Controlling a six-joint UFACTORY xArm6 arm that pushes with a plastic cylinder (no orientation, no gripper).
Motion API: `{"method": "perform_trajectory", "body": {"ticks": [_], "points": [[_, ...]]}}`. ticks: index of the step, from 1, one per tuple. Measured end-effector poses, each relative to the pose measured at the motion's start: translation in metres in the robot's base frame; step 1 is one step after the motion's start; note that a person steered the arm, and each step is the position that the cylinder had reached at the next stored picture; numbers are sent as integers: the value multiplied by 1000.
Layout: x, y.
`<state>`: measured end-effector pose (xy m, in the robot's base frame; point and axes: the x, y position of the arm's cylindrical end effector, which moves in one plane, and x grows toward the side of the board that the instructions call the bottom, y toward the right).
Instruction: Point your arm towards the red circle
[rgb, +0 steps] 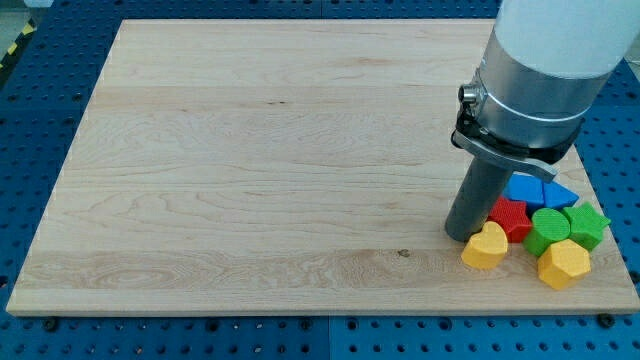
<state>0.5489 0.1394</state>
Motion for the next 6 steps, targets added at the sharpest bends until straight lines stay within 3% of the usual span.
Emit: {"method": "perform_trajectory", "body": {"ticks": [1, 2, 3, 5, 6], "points": [[-35, -10], [-100, -11], [-148, 20], [-161, 134], [-161, 146]]}}
